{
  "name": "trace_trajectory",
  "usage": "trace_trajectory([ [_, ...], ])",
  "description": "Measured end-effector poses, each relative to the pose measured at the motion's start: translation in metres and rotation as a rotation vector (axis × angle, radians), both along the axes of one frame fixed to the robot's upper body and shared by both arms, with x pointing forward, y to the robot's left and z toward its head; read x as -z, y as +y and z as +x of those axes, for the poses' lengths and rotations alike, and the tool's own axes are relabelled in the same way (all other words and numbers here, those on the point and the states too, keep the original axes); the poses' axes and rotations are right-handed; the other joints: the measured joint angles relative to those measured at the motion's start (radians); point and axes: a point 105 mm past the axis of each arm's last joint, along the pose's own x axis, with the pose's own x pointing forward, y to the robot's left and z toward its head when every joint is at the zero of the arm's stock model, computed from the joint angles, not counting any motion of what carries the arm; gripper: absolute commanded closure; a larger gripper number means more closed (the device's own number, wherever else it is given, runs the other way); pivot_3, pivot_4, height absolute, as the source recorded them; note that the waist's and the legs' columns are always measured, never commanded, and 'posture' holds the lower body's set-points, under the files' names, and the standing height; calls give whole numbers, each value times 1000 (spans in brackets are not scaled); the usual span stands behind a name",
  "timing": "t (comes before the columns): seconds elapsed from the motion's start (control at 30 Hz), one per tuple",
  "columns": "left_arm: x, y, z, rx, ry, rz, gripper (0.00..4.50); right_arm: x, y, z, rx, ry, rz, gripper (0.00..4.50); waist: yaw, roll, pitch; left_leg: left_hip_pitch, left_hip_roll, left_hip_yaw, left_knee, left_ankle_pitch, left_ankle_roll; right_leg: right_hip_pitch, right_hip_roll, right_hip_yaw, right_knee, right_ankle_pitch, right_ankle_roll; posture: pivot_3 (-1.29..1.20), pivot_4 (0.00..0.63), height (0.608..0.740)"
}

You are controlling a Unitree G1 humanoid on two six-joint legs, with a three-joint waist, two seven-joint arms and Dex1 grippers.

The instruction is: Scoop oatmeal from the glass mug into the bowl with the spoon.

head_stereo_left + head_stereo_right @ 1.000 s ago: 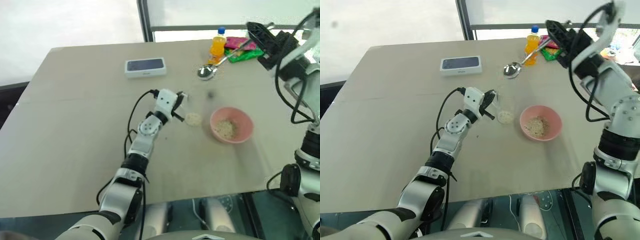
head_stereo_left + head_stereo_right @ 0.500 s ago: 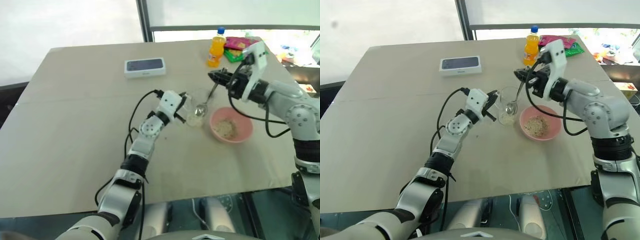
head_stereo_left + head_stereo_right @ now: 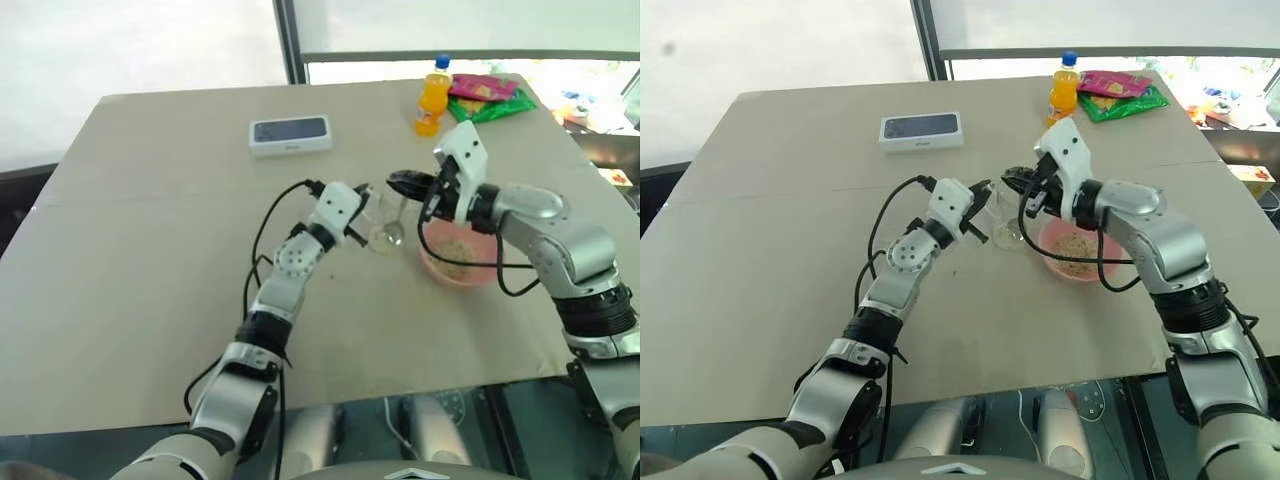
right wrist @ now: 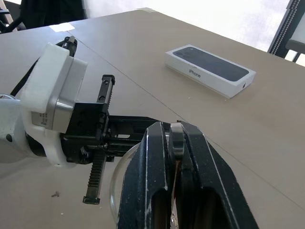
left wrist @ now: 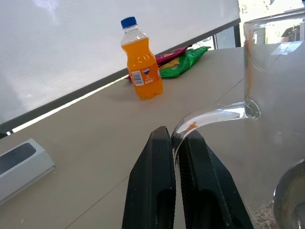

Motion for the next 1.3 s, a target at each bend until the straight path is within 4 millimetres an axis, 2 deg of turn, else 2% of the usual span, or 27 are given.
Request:
trace_trajectory([
  [0.2,2,-2,-1,12,5,4,4444,8,-4,-6,30,197,138,4500,0,-1,0,0,0,-1,0,0,0,0,0,0,0,0,0,0,150,740],
  [0.6,-1,-8,-7,28,-14,-10,4444,16,-43,23,293,672,536,4500,-4,-1,-2,2,0,0,0,-1,2,0,0,1,3,0,0,0,150,740],
  [0.73,2,-9,-9,31,-16,-15,4444,17,-55,28,329,758,590,4500,-3,0,-2,2,0,0,0,-1,2,0,0,1,3,0,0,0,150,740],
  [1.3,2,-7,-11,-14,-107,8,4444,-10,-93,27,364,800,791,4500,-3,0,-3,1,0,1,0,-2,4,0,0,2,3,0,0,0,150,740],
])
